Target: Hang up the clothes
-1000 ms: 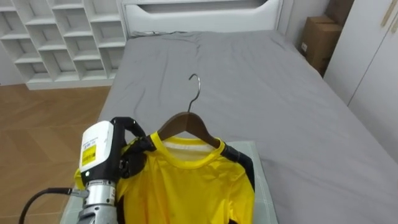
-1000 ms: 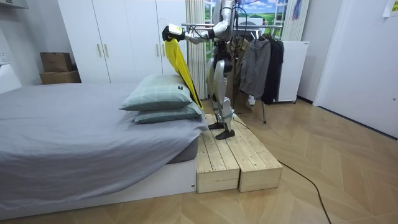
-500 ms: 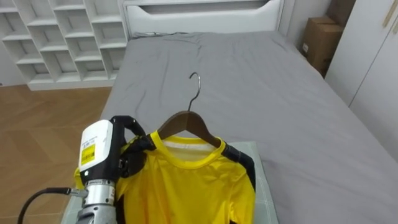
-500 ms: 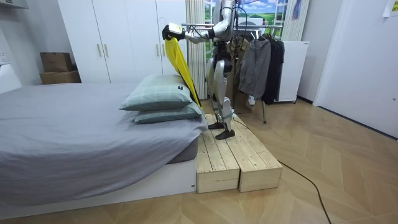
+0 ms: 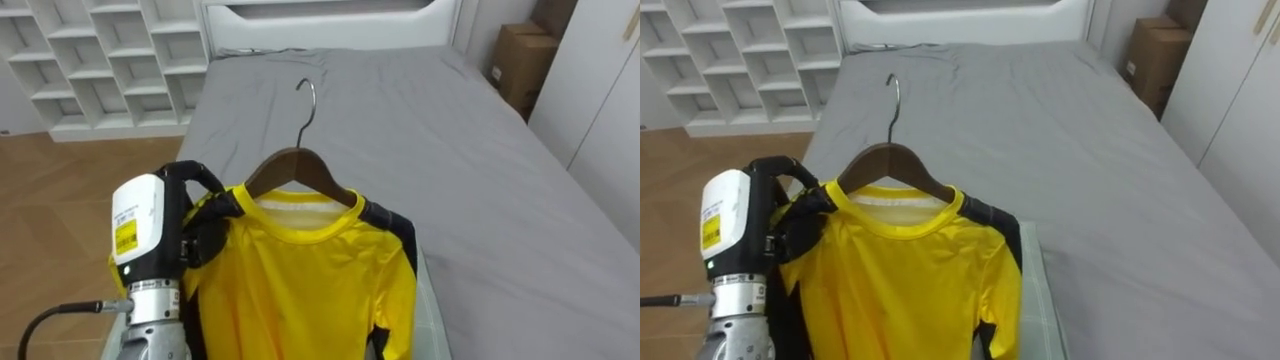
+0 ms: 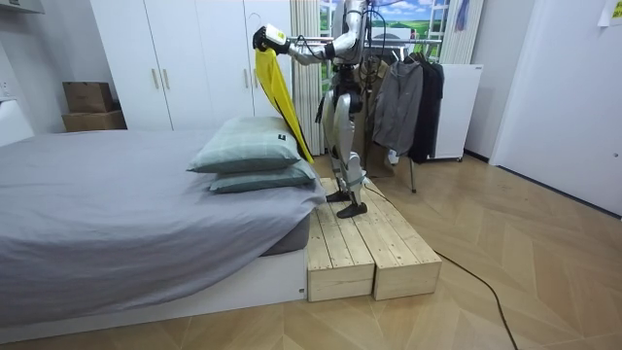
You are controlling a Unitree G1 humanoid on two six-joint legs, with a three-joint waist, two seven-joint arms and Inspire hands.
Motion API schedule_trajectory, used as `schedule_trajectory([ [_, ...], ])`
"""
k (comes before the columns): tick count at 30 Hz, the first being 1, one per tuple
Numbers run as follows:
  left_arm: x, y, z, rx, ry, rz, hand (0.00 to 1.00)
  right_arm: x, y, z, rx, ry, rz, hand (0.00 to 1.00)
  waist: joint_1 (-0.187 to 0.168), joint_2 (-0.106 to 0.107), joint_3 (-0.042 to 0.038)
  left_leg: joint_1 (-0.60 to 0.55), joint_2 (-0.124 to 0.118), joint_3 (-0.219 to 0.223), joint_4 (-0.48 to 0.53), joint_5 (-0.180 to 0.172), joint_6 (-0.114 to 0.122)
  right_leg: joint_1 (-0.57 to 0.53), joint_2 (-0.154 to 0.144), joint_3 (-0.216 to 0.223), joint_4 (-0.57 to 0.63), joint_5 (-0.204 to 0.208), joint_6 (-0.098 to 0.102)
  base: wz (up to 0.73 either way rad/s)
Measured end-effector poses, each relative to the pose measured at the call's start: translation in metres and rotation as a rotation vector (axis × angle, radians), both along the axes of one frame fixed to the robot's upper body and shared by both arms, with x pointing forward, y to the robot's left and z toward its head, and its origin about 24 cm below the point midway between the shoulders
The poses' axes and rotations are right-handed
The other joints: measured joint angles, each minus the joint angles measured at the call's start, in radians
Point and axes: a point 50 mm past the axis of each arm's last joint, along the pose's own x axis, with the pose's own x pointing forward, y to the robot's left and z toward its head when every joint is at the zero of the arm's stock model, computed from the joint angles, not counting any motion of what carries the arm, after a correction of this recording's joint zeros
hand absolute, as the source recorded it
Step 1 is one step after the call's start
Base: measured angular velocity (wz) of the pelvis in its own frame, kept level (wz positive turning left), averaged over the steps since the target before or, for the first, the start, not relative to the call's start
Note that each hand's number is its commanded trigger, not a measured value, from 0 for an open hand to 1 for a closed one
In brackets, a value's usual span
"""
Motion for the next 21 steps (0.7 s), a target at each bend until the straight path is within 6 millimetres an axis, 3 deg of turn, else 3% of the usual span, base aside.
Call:
schedule_trajectory([
  [8,-0.001,-0.003,0.004,-0.007,-0.019,-0.01,1.0,0.055,-0.005,0.031,-0.276,-0.258,0.229,0.0,0.053,-0.008,-0.0017,-0.008,0.0,0.001,-0.005,0.001,0.0,-0.011,0.0,-0.002,0.001,-0.001,0.0,0.0],
  [13,-0.009,-0.005,0.007,-0.016,-0.021,-0.028,1.0,0.102,0.011,0.073,-0.422,-0.568,0.396,0.0,0.077,-0.021,-0.0038,-0.015,0.0,0.0,-0.006,0.001,0.0,-0.017,0.0,-0.002,0.0,0.0,0.0,0.0],
  [15,-0.011,-0.007,0.012,-0.02,-0.036,-0.038,1.0,0.113,0.017,0.088,-0.476,-0.67,0.44,0.0,0.08,-0.028,-0.0079,-0.013,0.002,0.0,-0.006,0.001,0.0,-0.014,0.0,-0.003,0.001,0.0,0.0,0.0],
  [21,-0.011,-0.011,0.017,-0.024,-0.04,-0.066,1.0,0.133,0.039,0.122,-0.603,-0.91,0.539,0.0,0.094,-0.037,-0.0083,-0.007,0.007,-0.001,-0.004,0.001,0.0,-0.005,-0.001,-0.012,0.001,0.0,0.001,0.01],
])
